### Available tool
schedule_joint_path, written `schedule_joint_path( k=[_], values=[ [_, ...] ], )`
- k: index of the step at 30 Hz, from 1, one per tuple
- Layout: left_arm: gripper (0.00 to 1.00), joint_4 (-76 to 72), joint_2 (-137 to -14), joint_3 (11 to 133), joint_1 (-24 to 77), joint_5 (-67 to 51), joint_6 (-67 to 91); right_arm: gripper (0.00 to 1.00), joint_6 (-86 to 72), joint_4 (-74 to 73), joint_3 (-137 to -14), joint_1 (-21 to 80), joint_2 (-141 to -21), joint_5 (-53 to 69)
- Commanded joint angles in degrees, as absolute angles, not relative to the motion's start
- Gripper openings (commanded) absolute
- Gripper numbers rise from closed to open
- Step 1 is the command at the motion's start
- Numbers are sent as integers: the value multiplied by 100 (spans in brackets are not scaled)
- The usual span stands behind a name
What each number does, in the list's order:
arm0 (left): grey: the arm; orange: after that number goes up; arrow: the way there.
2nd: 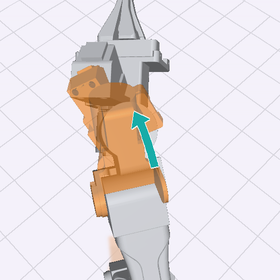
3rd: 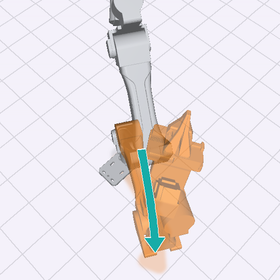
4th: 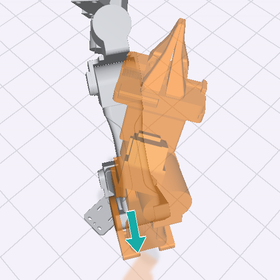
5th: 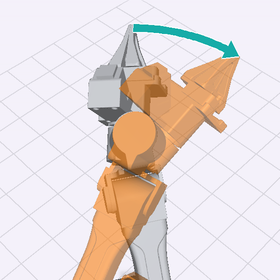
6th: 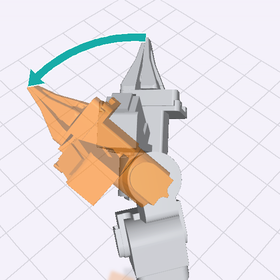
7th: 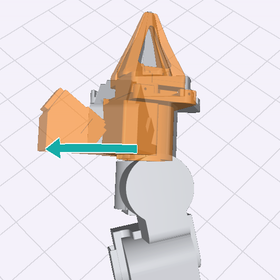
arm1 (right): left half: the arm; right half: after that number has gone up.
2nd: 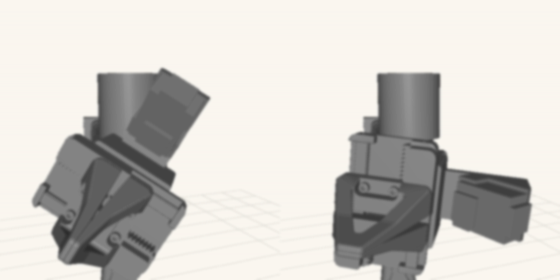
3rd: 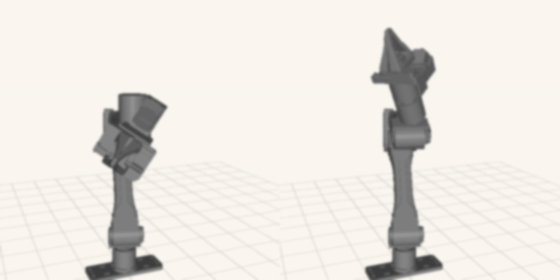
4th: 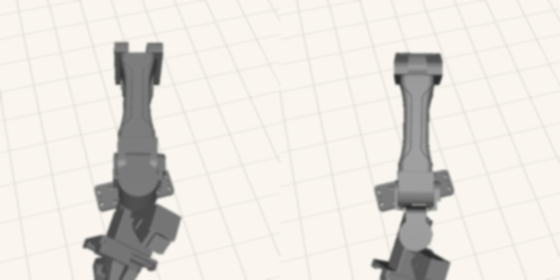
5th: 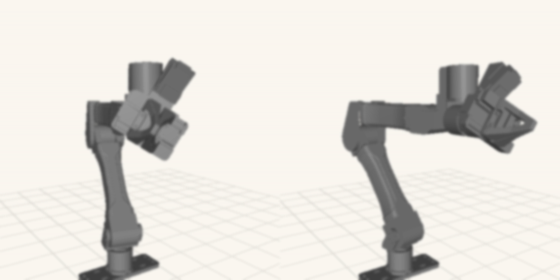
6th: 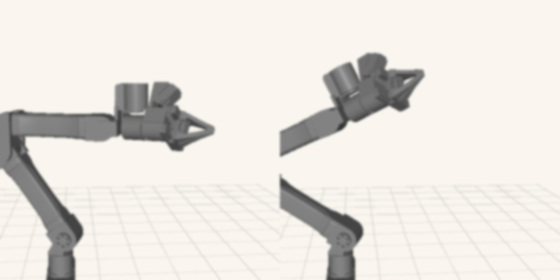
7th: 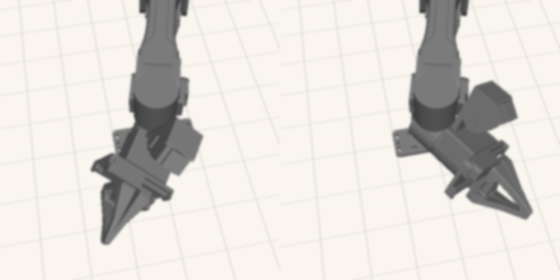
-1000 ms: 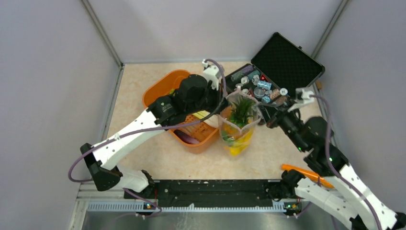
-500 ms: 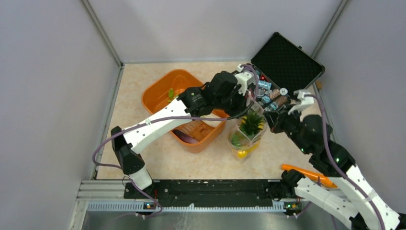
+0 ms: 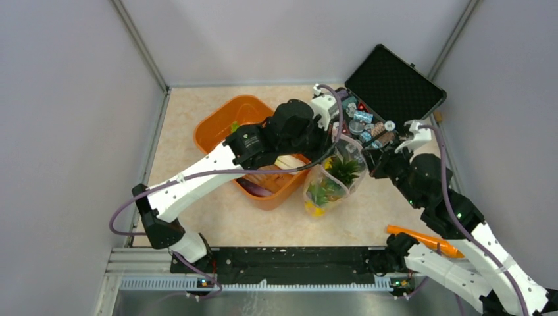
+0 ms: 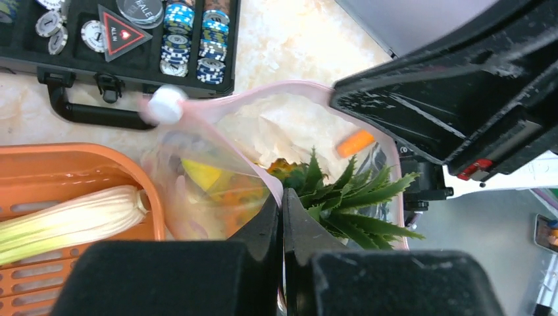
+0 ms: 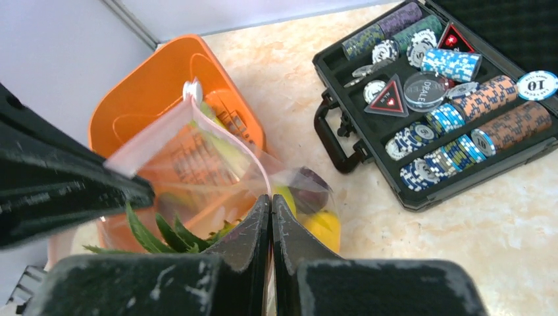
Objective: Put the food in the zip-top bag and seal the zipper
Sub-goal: Adjust the zipper food storage bag at the center of the board.
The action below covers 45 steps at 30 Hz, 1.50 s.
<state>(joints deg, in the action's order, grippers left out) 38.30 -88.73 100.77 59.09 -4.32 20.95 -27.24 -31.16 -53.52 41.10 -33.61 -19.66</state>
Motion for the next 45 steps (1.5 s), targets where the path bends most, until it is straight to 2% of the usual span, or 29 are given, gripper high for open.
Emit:
schedule_joint_path(
  k=[1,3,5,9,15,16,17,19,20,21,22,25,29,31,35,38,43,45],
  values=[
    [0,3525,-8809,10436,6226,50,1881,0,-2675,-2588,-5442,4131,-3067,-1942],
    [0,3571,-8915,10222,6058,399,1957,0,-2464,-1595,-4843,4131,-2545,-1548],
    [0,3599,-9081,10139,5989,361,2025,0,-2507,-1300,-4645,4131,-2425,-1163],
    [0,3588,-9246,10132,6039,596,2091,0,-2692,-1149,-4651,4131,-2430,-632],
    [0,3476,-8960,9956,6027,1581,1941,0,-2988,-1527,-4797,4131,-2561,-1030],
    [16,3380,-8886,9879,6012,1471,1902,0,-3051,-1562,-4777,4131,-2584,-1118],
    [24,3278,-8824,9793,6004,1320,1891,0,-3093,-1588,-4754,4131,-2620,-1169],
    [26,3074,-8681,9573,5991,1120,1943,0,-3156,-1589,-4694,4131,-2687,-1212],
    [39,2973,-8607,9454,5987,1083,2002,0,-3219,-1636,-4669,4130,-2740,-1256],
    [62,2922,-8530,9330,5980,1070,2041,0,-3273,-1702,-4664,4131,-2806,-1309],
    [72,2896,-8437,9219,5977,1134,2081,0,-3312,-1784,-4678,4131,-2879,-1381],
    [78,2853,-8052,8861,5973,1372,2175,0,-3382,-1902,-4719,4131,-3041,-1556],
    [82,2614,-7292,8328,5974,1413,2275,0,-3321,-1861,-4773,4131,-3237,-1639],
    [83,2381,-6915,8018,5972,1012,2230,0,-3271,-1850,-4843,4131,-3361,-1548],
    [79,1903,-6513,7762,5993,-236,2233,0,-3266,-1717,-4811,4131,-3445,-1417],
    [76,2057,-6736,7911,6041,-811,2240,0,-3274,-1600,-4764,4131,-3405,-1395],
    [77,2747,-7571,8509,6414,-918,1939,0,-3224,-1649,-4858,4131,-3410,-1379],
    [78,2872,-7804,8711,6570,-578,1842,0,-3224,-1659,-4884,4131,-3395,-1380]
  ],
)
